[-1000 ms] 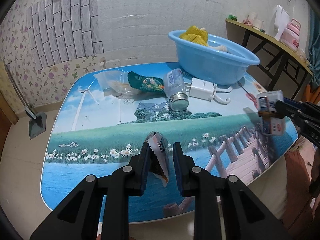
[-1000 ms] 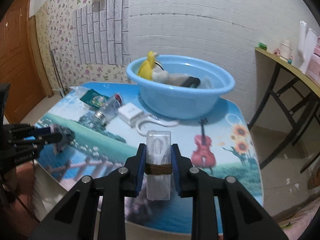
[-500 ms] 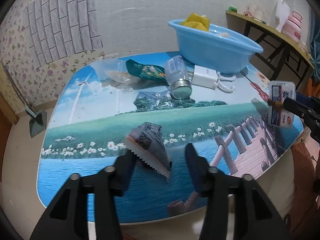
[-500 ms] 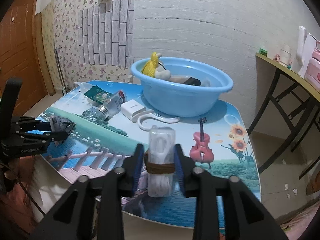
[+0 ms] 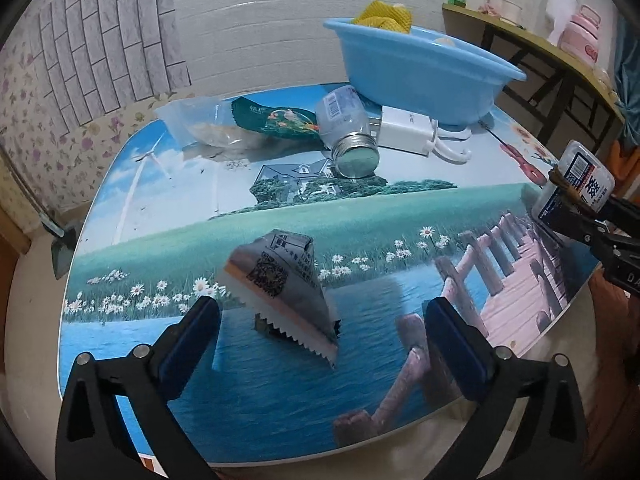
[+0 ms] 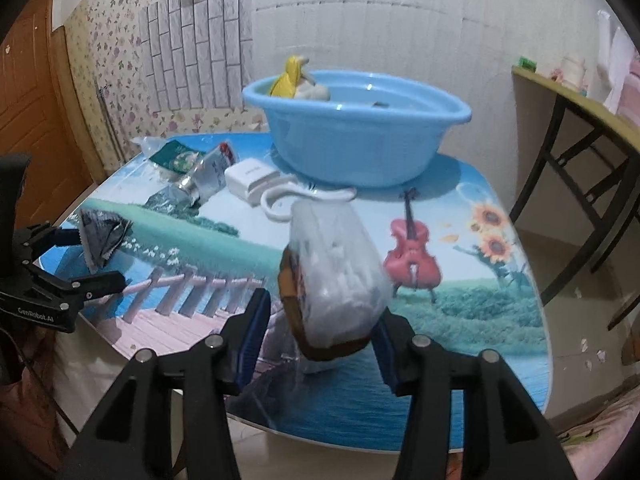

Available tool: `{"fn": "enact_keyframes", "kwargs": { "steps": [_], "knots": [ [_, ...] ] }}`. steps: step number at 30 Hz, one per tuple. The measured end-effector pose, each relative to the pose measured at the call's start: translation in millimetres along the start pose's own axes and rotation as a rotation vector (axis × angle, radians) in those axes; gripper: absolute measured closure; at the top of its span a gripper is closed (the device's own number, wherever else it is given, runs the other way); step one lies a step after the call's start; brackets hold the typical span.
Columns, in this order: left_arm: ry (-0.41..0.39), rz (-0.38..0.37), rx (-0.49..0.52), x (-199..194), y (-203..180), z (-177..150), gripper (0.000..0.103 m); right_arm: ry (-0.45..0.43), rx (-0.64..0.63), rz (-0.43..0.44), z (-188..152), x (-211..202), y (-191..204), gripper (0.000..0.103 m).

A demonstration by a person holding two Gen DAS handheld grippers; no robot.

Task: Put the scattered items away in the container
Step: 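Lift the packet with the left gripper while the right lifts the swab box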

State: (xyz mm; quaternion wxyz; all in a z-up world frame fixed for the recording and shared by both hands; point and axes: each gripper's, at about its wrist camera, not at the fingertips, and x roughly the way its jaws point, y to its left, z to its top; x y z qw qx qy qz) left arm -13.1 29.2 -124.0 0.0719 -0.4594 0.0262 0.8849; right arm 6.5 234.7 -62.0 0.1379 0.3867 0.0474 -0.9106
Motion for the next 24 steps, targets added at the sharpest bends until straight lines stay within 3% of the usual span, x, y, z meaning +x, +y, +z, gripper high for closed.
{"fn": "enact_keyframes", "kwargs": {
  "steps": [2,3,9,11,13,14,16,17,20,24],
  "knots": [
    [0.008,0.004,-0.004,1,0,2,0.0,0.012,0.009,0.006,-1,3,-1,0.065],
    [0.013,0.008,-0.008,1,0,2,0.0,0.022,0.021,0.014,-1,4,-2,0.074],
    [0.04,0.019,-0.02,4,0,8,0.0,0.004,0.07,0.05,2,-1,-11,0.075],
    [0.056,0.019,-0.02,4,-1,11,0.006,-0.005,0.08,0.071,4,-3,-15,0.075],
    [0.066,0.012,-0.005,2,-3,15,0.032,-0.001,0.092,0.091,6,-2,-19,0.075],
    [0.074,0.012,0.005,1,-4,18,0.039,0.006,0.096,0.103,7,-1,-21,0.075],
    [0.093,0.023,-0.004,0,-3,24,0.069,0.025,0.097,0.118,9,0,-23,0.075],
    [0.101,0.026,-0.01,0,-3,26,0.074,0.036,0.097,0.126,11,1,-24,0.075],
    [0.126,0.023,-0.025,3,-4,31,0.076,0.071,0.082,0.147,16,1,-25,0.075],
    [0.094,0.01,-0.03,-1,-6,31,0.077,0.098,0.026,0.129,19,1,-25,0.075]
  ]
}}
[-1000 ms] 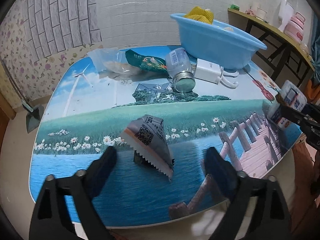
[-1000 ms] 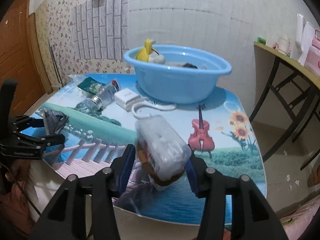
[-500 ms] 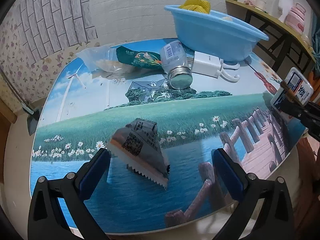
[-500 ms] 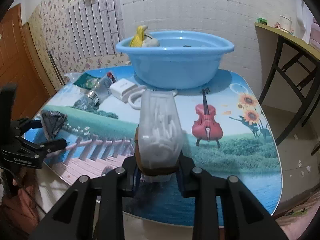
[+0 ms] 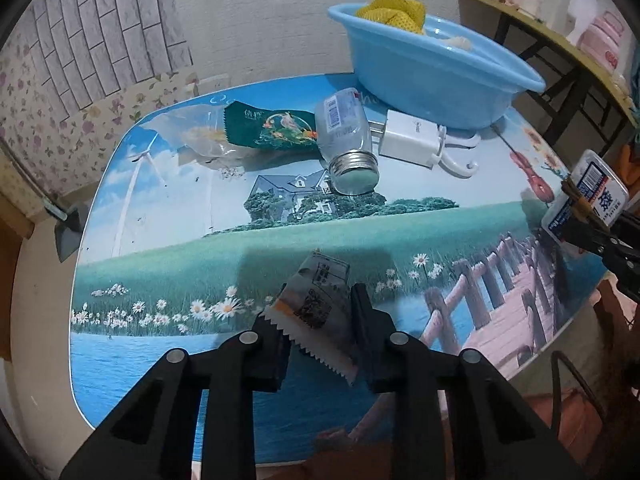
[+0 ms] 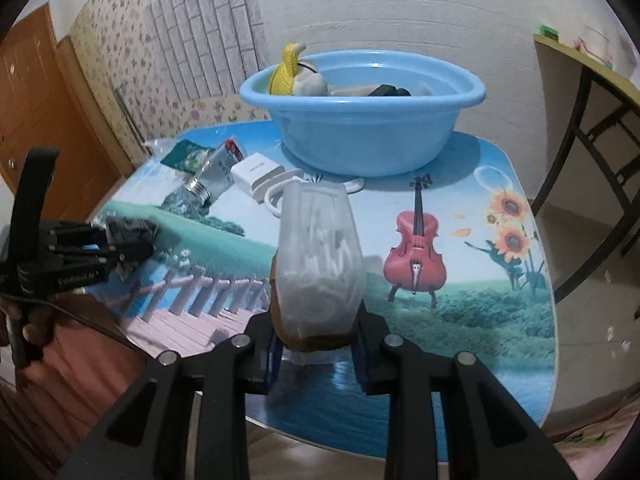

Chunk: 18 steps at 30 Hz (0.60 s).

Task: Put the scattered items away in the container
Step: 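Lift the packet with the left gripper while the right lifts the swab box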

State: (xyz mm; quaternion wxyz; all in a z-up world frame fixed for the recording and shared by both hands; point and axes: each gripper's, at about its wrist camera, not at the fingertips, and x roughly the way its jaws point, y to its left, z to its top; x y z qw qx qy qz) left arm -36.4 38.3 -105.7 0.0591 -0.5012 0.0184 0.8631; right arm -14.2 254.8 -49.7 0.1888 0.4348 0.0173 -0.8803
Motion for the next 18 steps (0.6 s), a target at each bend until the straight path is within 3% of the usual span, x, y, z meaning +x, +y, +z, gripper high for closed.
{"fn": "enact_keyframes", "kwargs": {
  "steps": [6,9,13,18],
  "knots": [
    [-0.068,-0.051,0.029,-3,11,-10,0.077,-0.081,-0.001,-0.034,0,-4,10,0.075],
    [-0.108,-0.031,0.026,-2,21,-6,0.078,-0.116,0.051,-0.038,-2,-3,15,0.075],
    [-0.204,-0.084,0.019,-20,37,9,0.079,-0.135,0.068,-0.079,0,-1,29,0.075],
    [-0.248,-0.094,0.074,-31,47,36,0.079,-0.113,0.07,-0.109,28,-7,37,0.075]
  ]
}}
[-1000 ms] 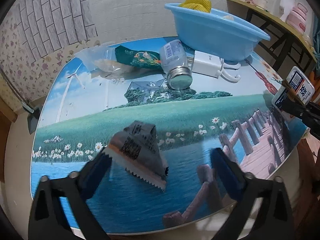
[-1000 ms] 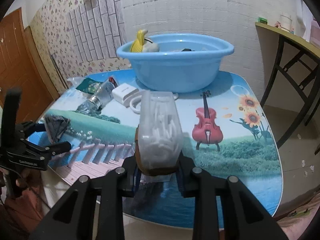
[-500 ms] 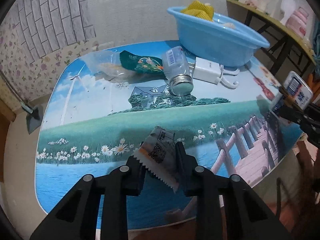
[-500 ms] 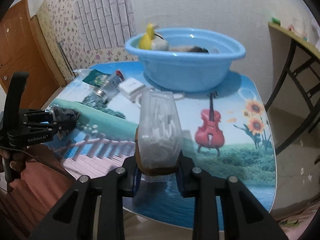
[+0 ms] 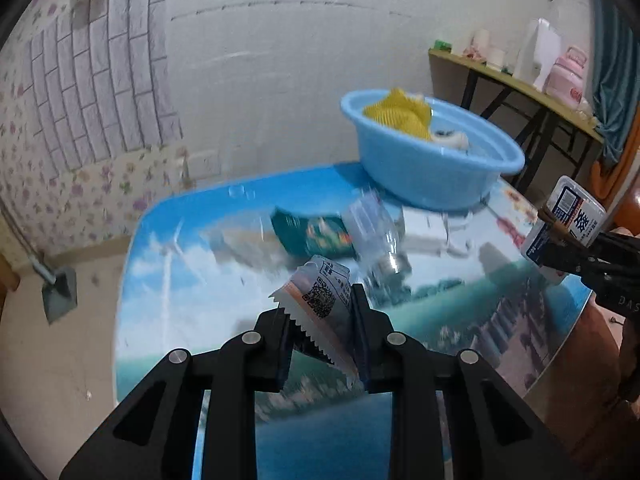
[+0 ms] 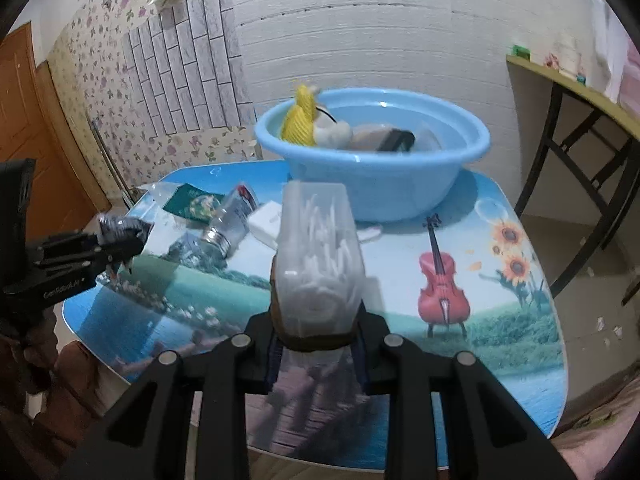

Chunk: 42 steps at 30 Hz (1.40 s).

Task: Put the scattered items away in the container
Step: 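Lift the packet with the left gripper while the right lifts the swab box, then release the packet and swab box into the basin with both grippers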

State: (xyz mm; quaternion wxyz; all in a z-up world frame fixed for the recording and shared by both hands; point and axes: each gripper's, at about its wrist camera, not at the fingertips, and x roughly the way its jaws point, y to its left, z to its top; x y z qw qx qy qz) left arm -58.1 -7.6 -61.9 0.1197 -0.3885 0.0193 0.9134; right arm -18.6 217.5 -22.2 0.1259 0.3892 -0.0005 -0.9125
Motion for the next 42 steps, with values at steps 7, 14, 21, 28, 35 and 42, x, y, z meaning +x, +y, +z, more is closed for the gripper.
{"fn": "enact_keyframes", "kwargs": {
  "steps": [7,14,21,28,35,42],
  "knots": [
    [-0.086,-0.052,0.056,-18,1,35,0.079,-0.056,0.026,-0.03,48,-19,9,0.075],
    [-0.186,-0.107,0.058,-10,-25,88,0.079,-0.123,0.095,-0.04,90,-3,-19,0.075],
    [-0.209,-0.112,0.084,27,-67,127,0.079,-0.162,0.067,-0.045,115,15,-50,0.075],
    [-0.184,-0.076,0.064,57,-88,133,0.079,-0.17,-0.022,-0.021,121,31,-62,0.074],
    [-0.136,-0.051,0.073,79,-103,138,0.074,-0.171,-0.015,0.036,120,47,-76,0.073],
    [-0.187,-0.017,0.137,71,-116,140,0.043,-0.163,0.001,0.037,121,54,-81,0.066]
  ]
}}
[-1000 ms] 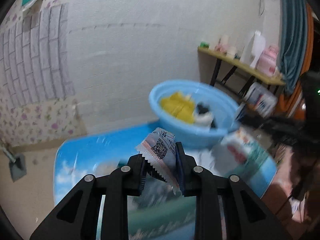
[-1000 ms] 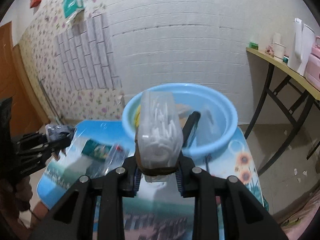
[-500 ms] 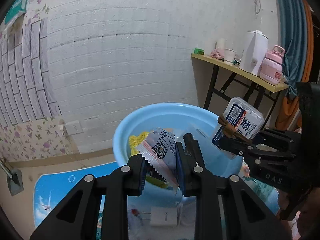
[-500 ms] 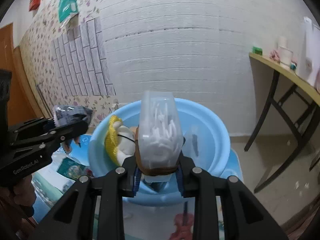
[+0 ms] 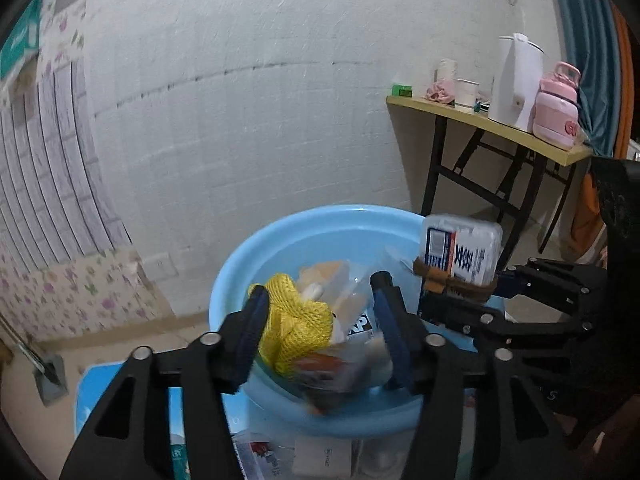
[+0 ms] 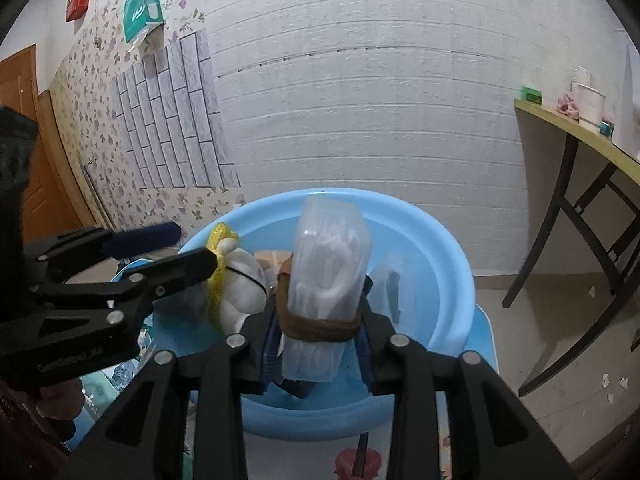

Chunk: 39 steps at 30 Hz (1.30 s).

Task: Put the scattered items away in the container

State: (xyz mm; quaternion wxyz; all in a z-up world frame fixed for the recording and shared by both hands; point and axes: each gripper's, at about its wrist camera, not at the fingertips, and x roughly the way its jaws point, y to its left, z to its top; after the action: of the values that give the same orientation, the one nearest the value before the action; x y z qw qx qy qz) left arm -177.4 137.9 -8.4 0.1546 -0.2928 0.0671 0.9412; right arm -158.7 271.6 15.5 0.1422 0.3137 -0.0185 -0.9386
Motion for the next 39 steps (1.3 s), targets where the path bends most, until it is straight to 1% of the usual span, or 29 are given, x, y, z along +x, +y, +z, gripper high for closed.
{"fn": "enact_keyframes", "kwargs": {
  "steps": [1,4,6,11,15,18,22,28,32,39],
  "knots": [
    [-0.002,0.0,0.002,-2,-1,-1,0.042,0.0,0.001,-0.001,-1,0,0,0.061],
    [0.007,0.0,-0.012,-5,0,-3,0.038,0.0,0.002,-0.014,-4,-2,2,0.054],
    [0.007,0.004,-0.017,-8,1,-4,0.037,0.0,0.009,-0.014,-4,-5,1,0.053],
    [-0.014,0.022,-0.017,-26,4,-9,0.029,-0.015,0.0,-0.031,-6,-18,6,0.051],
    [-0.011,0.039,-0.024,-40,10,-19,0.026,-0.02,0.007,-0.044,-9,-29,8,0.051],
    [-0.009,0.054,-0.036,-53,17,-30,0.019,-0.022,0.008,-0.049,-12,-39,11,0.051],
    [-0.007,0.062,-0.068,-69,30,-44,0.014,-0.031,-0.004,-0.055,-20,-51,20,0.051],
    [0.013,0.117,-0.076,-87,49,-73,0.013,-0.018,-0.001,-0.056,-36,-63,31,0.051],
    [0.051,0.151,-0.103,-92,66,-95,0.012,-0.004,-0.008,-0.055,-46,-67,40,0.051],
    [0.11,0.189,-0.168,-92,92,-126,0.012,0.072,-0.023,-0.044,-68,-58,57,0.051]
  ]
}}
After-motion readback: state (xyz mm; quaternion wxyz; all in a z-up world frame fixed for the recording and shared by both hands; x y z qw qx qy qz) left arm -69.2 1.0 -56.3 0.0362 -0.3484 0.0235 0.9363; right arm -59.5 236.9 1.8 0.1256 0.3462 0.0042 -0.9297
